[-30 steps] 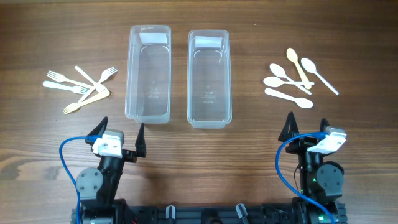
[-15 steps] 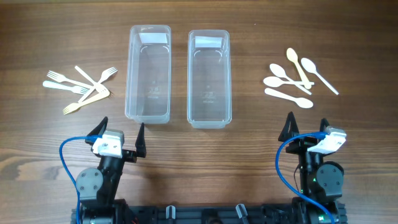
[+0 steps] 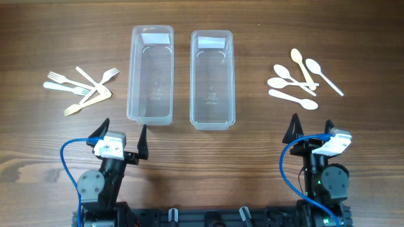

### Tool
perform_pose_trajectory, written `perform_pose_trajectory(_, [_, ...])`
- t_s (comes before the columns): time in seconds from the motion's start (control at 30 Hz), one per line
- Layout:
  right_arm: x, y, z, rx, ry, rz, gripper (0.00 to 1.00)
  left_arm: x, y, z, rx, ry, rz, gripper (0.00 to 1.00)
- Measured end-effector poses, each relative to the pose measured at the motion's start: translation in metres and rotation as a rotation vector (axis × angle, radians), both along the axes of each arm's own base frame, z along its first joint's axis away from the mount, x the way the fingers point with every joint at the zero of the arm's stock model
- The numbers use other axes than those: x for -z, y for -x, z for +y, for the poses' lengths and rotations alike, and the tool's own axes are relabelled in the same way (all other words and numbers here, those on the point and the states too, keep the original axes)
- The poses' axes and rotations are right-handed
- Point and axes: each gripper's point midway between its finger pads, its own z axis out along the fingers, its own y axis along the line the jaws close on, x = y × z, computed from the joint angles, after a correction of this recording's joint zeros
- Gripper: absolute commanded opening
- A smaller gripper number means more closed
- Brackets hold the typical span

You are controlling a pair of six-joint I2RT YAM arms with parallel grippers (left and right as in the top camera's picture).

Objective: Pack container

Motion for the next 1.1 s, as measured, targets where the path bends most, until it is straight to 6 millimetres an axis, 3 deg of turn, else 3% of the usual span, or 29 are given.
perform_pose_trajectory(0.47, [0.0, 0.0, 0.0, 0.0, -0.005, -0.001, 1.0, 0.0, 0.0, 0.0, 0.0, 0.0, 0.0, 1.0])
perform_pose_trajectory(0.73, [-0.004, 0.0, 0.002, -0.003, -0.138, -0.029, 1.0, 0.0, 0.0, 0.0, 0.0, 0.0, 0.0, 1.0])
perform_pose_trajectory(0.83, [-0.027, 0.001, 0.013, -0.069, -0.119, -0.075, 1.0, 0.0, 0.0, 0.0, 0.0, 0.0, 0.0, 1.0])
perform_pose_trajectory(0.93, [-0.07, 0.005, 0.015, -0.087, -0.053, -0.113, 1.0, 0.0, 0.0, 0.0, -0.001, 0.0, 0.0, 1.0])
perform_pose_trajectory(1.0, [-0.097, 0.003, 0.015, -0.088, 0.002, -0.077, 1.0, 0.0, 0.0, 0.0, 0.0, 0.0, 0.0, 1.0])
perform_pose_trajectory(1.1, [-0.118, -0.009, 0.016, -0.096, 0.071, 0.082, 1.0, 0.0, 0.0, 0.0, 0.0, 0.0, 0.001, 1.0])
